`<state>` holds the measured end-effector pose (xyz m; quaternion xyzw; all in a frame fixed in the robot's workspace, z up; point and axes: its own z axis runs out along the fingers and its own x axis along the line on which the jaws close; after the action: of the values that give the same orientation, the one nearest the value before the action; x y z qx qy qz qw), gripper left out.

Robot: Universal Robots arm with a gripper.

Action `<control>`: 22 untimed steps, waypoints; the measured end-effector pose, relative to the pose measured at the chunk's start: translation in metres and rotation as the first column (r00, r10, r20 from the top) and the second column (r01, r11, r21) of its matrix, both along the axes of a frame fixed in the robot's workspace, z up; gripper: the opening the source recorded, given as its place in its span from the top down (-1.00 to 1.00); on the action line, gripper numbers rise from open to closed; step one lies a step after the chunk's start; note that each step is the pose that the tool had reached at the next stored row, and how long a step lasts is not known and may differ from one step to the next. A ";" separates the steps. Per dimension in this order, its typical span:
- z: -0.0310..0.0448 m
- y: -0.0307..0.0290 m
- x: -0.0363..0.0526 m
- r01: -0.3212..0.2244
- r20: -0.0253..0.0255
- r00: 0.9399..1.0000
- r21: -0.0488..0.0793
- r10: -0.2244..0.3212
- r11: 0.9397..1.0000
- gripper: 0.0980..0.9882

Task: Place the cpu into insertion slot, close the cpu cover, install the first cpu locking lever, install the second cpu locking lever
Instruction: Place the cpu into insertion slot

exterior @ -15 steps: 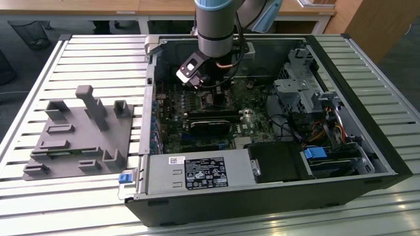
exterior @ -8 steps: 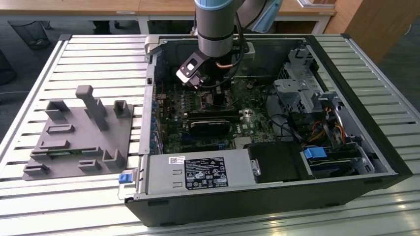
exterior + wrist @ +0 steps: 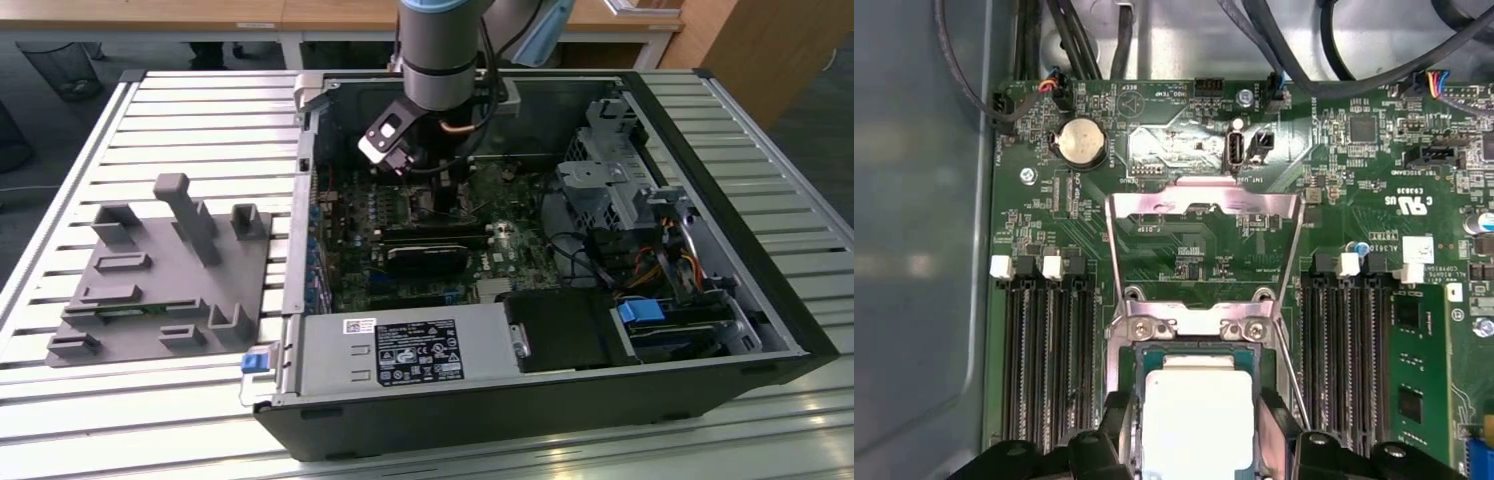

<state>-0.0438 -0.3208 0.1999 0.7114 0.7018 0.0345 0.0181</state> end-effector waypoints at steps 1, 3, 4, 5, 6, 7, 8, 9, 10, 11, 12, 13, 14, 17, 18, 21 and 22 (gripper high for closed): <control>0.0014 0.0000 0.0003 0.000 -0.003 1.000 0.000 0.000 1.000 -0.16; 0.0028 0.0001 0.0009 0.000 -0.009 1.000 0.000 0.000 1.000 -0.13; 0.0032 0.0001 0.0012 0.000 -0.011 1.000 0.000 0.000 1.000 -0.13; 0.0035 0.0001 0.0015 0.000 -0.013 1.000 0.000 0.000 1.000 -0.13; 0.0040 0.0000 0.0019 0.000 -0.015 1.000 0.000 0.000 1.000 0.01; 0.0045 0.0000 0.0022 0.000 -0.017 1.000 0.000 0.000 1.000 0.15; 0.0049 0.0000 0.0025 0.000 -0.019 1.000 0.000 0.000 1.000 0.29; 0.0052 0.0000 0.0029 0.000 -0.021 1.000 0.000 0.000 1.000 0.29; 0.0055 0.0001 0.0032 0.000 -0.022 1.000 0.000 0.000 1.000 0.42; 0.0058 0.0000 0.0034 0.000 -0.024 1.000 0.000 0.000 1.000 0.55; 0.0060 0.0000 0.0035 0.000 -0.025 1.000 0.000 0.000 1.000 0.68; 0.0063 0.0000 0.0036 0.000 -0.026 1.000 0.000 0.000 1.000 0.68; 0.0065 0.0000 0.0037 0.000 -0.027 1.000 0.000 0.000 1.000 0.68; 0.0070 0.0000 0.0037 0.000 -0.028 1.000 0.000 0.000 1.000 0.96; 0.0071 0.0000 0.0037 0.000 -0.028 1.000 0.000 0.000 1.000 0.96; 0.0076 0.0000 0.0039 0.000 -0.031 1.000 0.000 0.000 1.000 0.96; 0.0077 0.0000 0.0038 0.000 -0.031 1.000 0.000 0.000 1.000 0.96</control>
<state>-0.0400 -0.3207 0.2076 0.7118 0.7019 0.0234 0.0072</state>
